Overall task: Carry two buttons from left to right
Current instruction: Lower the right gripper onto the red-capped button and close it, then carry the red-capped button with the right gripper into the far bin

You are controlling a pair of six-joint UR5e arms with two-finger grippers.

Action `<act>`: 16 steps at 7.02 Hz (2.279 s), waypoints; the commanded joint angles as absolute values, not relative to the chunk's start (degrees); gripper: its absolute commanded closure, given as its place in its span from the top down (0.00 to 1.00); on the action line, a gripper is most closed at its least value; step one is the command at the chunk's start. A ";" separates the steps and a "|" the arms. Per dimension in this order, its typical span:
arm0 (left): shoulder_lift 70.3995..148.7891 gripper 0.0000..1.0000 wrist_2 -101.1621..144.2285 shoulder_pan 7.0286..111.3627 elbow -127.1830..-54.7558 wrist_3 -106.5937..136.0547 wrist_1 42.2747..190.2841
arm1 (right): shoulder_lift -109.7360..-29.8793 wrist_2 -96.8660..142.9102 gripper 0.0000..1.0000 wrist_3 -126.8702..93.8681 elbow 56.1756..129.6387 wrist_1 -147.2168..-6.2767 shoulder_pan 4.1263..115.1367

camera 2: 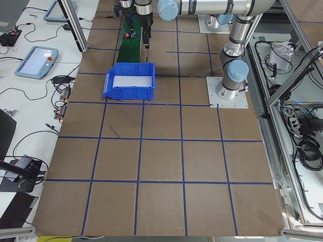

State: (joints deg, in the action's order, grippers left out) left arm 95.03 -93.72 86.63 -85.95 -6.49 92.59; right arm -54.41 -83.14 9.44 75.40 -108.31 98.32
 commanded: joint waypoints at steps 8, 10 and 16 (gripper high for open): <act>94.92 1.00 -97.71 86.75 -86.05 -6.50 92.81 | -54.40 -83.24 0.07 11.34 75.15 -107.58 96.69; 94.92 1.00 -97.47 86.75 -86.04 -6.50 92.64 | -55.54 -82.88 0.08 11.69 69.99 -99.72 87.94; 95.20 1.00 -97.12 86.84 -86.05 -6.50 92.64 | -61.87 -90.77 0.09 28.46 66.37 -85.78 62.79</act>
State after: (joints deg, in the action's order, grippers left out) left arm 95.90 -97.12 86.79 -86.11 -6.45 92.64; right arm -61.29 -88.18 25.37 67.10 -87.02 67.90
